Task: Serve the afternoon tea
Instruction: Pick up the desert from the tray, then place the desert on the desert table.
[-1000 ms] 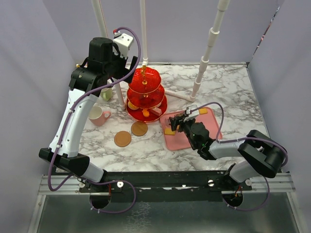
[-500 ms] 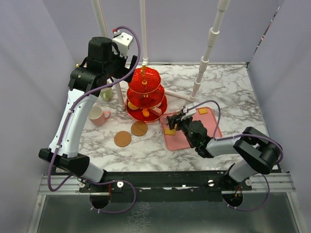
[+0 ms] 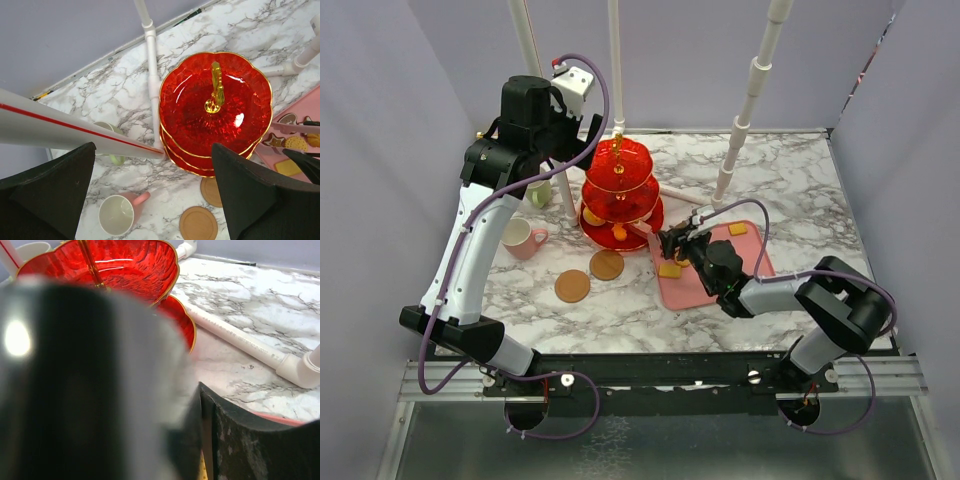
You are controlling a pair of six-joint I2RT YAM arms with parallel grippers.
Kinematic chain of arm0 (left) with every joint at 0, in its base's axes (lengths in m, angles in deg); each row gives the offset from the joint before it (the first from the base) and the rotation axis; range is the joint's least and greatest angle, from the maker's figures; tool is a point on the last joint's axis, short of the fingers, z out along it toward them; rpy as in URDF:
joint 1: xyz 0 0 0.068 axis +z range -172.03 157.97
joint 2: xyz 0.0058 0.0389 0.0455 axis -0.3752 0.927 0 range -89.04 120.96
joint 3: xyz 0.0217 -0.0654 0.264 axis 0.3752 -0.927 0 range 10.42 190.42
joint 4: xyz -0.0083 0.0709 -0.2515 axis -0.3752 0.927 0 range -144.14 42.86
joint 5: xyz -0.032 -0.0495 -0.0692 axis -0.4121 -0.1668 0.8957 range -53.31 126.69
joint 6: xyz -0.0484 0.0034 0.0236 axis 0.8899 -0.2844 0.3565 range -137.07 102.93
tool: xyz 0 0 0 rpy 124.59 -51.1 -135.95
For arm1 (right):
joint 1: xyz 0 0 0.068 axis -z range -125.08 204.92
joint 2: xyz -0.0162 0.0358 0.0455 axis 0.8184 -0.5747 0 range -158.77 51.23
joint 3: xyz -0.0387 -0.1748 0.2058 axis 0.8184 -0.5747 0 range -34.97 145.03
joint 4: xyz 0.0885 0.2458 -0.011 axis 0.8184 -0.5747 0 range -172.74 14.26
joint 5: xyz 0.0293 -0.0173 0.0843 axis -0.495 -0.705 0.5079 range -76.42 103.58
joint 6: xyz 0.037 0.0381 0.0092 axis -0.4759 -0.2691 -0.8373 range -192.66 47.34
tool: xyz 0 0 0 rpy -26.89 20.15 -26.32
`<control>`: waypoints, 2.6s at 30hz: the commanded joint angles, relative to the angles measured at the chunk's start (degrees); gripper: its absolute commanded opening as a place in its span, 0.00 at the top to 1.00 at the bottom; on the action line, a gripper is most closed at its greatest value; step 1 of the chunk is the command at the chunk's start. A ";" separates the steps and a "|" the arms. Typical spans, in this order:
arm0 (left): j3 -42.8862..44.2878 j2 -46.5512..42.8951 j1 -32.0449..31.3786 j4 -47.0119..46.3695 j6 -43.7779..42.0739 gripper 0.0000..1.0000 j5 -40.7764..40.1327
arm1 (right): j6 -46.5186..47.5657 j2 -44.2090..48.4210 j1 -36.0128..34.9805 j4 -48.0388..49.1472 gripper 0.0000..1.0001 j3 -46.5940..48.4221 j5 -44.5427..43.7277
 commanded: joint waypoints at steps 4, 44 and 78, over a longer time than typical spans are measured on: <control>1.37 -1.67 0.34 0.18 -1.00 0.01 0.02 | -1.86 -2.32 0.54 1.32 0.34 -1.71 1.38; 1.61 -1.36 0.34 0.24 -0.33 0.01 1.08 | -0.62 4.02 0.58 -2.16 0.64 -5.81 2.68; -0.76 -2.64 0.34 -0.54 -0.49 0.01 1.34 | 3.99 -0.67 6.40 -12.26 0.65 24.86 11.14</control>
